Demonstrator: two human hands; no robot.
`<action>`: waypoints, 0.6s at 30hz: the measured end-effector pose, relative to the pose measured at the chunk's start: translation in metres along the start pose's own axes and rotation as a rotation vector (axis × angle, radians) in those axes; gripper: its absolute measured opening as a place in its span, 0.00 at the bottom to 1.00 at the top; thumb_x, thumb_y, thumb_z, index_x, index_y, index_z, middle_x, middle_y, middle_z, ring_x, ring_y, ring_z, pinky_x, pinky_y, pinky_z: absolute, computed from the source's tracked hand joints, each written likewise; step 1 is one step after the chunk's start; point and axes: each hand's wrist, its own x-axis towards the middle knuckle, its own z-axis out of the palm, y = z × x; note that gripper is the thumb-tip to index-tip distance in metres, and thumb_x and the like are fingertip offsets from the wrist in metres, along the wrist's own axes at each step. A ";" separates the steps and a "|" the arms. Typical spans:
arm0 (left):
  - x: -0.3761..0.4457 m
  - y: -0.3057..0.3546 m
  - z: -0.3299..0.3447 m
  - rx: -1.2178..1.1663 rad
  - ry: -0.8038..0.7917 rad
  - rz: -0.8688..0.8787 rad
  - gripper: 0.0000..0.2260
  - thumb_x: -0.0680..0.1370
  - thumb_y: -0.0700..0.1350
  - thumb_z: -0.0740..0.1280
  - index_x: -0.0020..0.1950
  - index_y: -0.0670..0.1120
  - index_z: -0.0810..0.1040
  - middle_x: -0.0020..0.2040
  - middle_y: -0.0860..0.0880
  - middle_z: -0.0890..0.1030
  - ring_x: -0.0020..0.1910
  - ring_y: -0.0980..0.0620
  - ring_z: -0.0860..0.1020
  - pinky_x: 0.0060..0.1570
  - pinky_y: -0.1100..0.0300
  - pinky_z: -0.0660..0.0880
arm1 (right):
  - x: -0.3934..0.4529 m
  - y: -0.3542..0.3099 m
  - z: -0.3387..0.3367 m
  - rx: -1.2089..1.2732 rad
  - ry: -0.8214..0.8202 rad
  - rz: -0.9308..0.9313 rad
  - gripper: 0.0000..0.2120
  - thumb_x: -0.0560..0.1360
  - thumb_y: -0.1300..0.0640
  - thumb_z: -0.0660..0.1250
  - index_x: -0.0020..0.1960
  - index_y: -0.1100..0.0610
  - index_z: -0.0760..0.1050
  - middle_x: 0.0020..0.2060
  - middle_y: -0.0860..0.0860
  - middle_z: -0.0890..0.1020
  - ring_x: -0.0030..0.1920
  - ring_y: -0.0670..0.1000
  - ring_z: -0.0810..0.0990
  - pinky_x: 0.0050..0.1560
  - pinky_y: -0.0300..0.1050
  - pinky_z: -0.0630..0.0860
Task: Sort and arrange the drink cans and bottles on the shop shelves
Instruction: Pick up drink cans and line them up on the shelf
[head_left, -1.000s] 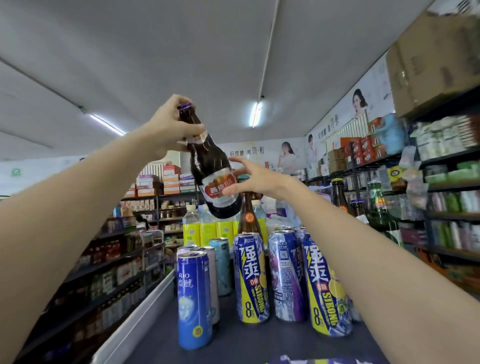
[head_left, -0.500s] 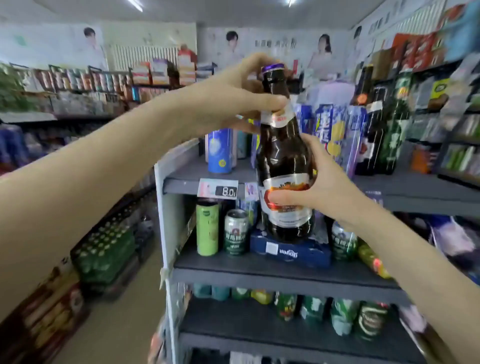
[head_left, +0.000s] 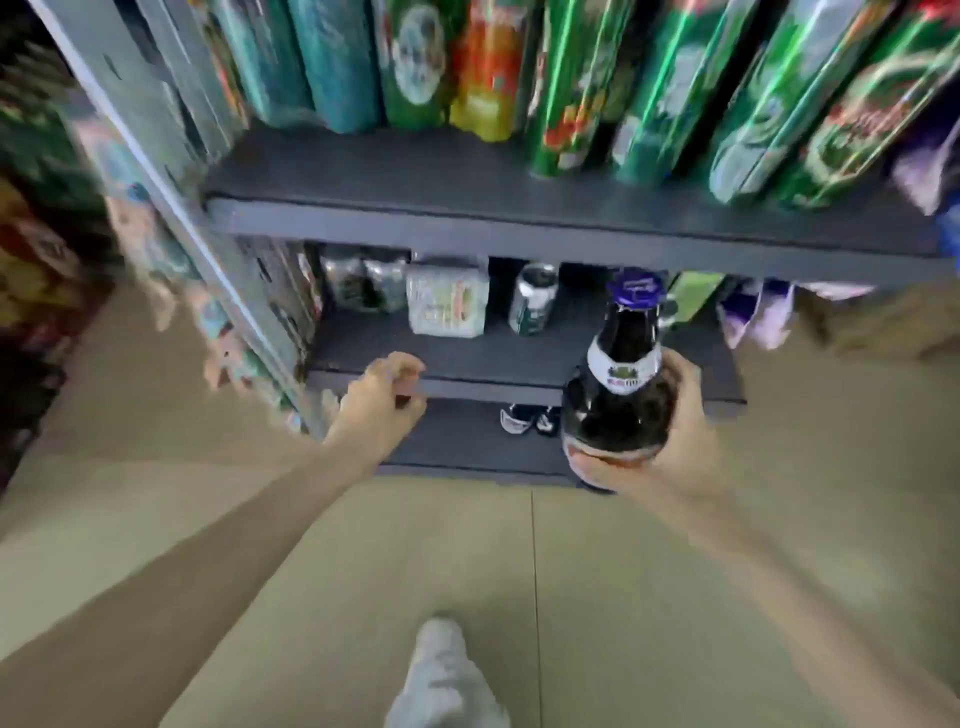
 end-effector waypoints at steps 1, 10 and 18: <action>0.002 -0.028 0.025 0.001 0.021 -0.031 0.12 0.74 0.33 0.65 0.57 0.38 0.75 0.51 0.41 0.77 0.49 0.41 0.77 0.53 0.53 0.73 | -0.007 0.040 0.020 0.032 0.018 0.040 0.44 0.55 0.57 0.81 0.59 0.31 0.61 0.55 0.33 0.77 0.57 0.41 0.77 0.56 0.42 0.76; 0.045 -0.233 0.172 0.117 0.055 -0.166 0.13 0.74 0.35 0.63 0.58 0.42 0.76 0.56 0.44 0.78 0.56 0.44 0.76 0.56 0.55 0.71 | 0.002 0.301 0.178 0.049 0.008 0.130 0.39 0.61 0.64 0.79 0.59 0.38 0.61 0.55 0.36 0.75 0.55 0.31 0.73 0.55 0.26 0.68; 0.092 -0.325 0.226 0.069 0.194 -0.201 0.13 0.75 0.36 0.62 0.59 0.43 0.75 0.56 0.44 0.77 0.56 0.44 0.75 0.53 0.57 0.69 | 0.087 0.407 0.266 0.116 0.125 -0.011 0.39 0.63 0.62 0.78 0.62 0.41 0.59 0.59 0.46 0.75 0.60 0.41 0.74 0.59 0.34 0.71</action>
